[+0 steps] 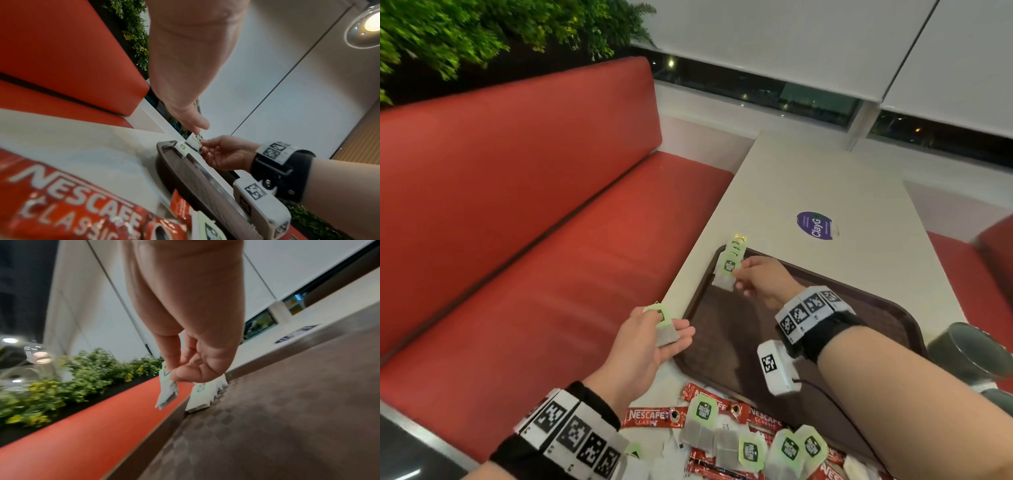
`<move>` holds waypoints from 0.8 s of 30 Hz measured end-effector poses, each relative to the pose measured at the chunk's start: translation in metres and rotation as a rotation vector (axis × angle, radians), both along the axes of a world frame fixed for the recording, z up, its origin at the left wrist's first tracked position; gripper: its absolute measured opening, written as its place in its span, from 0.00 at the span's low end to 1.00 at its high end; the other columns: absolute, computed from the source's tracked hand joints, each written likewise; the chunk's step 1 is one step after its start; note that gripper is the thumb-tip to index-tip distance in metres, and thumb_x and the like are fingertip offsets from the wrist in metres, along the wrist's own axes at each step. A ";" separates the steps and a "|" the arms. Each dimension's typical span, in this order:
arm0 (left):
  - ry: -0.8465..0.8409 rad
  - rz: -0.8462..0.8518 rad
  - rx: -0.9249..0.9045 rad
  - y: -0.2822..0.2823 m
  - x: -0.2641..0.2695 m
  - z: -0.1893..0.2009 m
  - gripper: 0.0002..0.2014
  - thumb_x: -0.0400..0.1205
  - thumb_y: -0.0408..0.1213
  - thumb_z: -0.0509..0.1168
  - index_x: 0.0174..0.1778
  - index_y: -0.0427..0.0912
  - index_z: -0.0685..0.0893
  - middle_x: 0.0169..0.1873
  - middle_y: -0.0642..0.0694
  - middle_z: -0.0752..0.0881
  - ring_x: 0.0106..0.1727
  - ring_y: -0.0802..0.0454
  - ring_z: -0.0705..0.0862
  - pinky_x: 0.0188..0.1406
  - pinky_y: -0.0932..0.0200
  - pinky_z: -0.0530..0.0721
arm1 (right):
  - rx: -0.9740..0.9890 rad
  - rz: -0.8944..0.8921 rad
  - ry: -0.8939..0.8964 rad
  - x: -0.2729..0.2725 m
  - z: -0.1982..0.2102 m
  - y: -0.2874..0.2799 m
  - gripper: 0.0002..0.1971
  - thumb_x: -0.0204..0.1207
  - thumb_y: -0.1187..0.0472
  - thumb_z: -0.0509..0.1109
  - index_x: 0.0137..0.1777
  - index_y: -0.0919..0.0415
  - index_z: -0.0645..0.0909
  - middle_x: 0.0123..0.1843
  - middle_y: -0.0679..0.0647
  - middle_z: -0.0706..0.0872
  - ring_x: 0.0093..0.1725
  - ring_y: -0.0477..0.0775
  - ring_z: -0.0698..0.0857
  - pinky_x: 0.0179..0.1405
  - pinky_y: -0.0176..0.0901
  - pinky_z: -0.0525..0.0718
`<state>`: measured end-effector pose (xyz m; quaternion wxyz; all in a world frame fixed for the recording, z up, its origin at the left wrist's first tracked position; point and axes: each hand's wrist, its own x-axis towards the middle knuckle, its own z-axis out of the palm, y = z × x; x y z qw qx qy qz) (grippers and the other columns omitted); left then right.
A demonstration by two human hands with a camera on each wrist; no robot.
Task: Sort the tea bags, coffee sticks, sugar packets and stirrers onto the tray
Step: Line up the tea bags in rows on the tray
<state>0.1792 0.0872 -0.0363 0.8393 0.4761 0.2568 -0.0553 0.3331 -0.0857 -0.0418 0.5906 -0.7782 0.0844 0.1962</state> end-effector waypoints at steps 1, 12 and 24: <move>0.001 0.001 0.003 0.003 -0.001 -0.001 0.08 0.88 0.30 0.49 0.61 0.40 0.69 0.51 0.27 0.86 0.52 0.36 0.88 0.51 0.46 0.87 | -0.013 -0.036 0.021 0.009 -0.006 0.001 0.08 0.78 0.72 0.67 0.40 0.61 0.77 0.34 0.58 0.82 0.25 0.46 0.79 0.17 0.32 0.74; 0.023 -0.037 0.102 0.022 -0.009 -0.010 0.05 0.88 0.32 0.55 0.55 0.41 0.76 0.56 0.32 0.82 0.51 0.41 0.88 0.50 0.52 0.88 | -0.204 -0.139 0.192 0.050 -0.033 0.027 0.07 0.81 0.71 0.63 0.57 0.63 0.73 0.34 0.61 0.80 0.29 0.51 0.80 0.22 0.38 0.82; -0.003 -0.094 0.163 0.010 -0.001 -0.005 0.08 0.88 0.37 0.54 0.60 0.43 0.76 0.56 0.39 0.82 0.53 0.45 0.88 0.53 0.53 0.87 | -0.196 0.404 -0.238 -0.043 0.013 0.019 0.02 0.73 0.58 0.75 0.40 0.55 0.87 0.32 0.45 0.86 0.33 0.43 0.82 0.34 0.33 0.78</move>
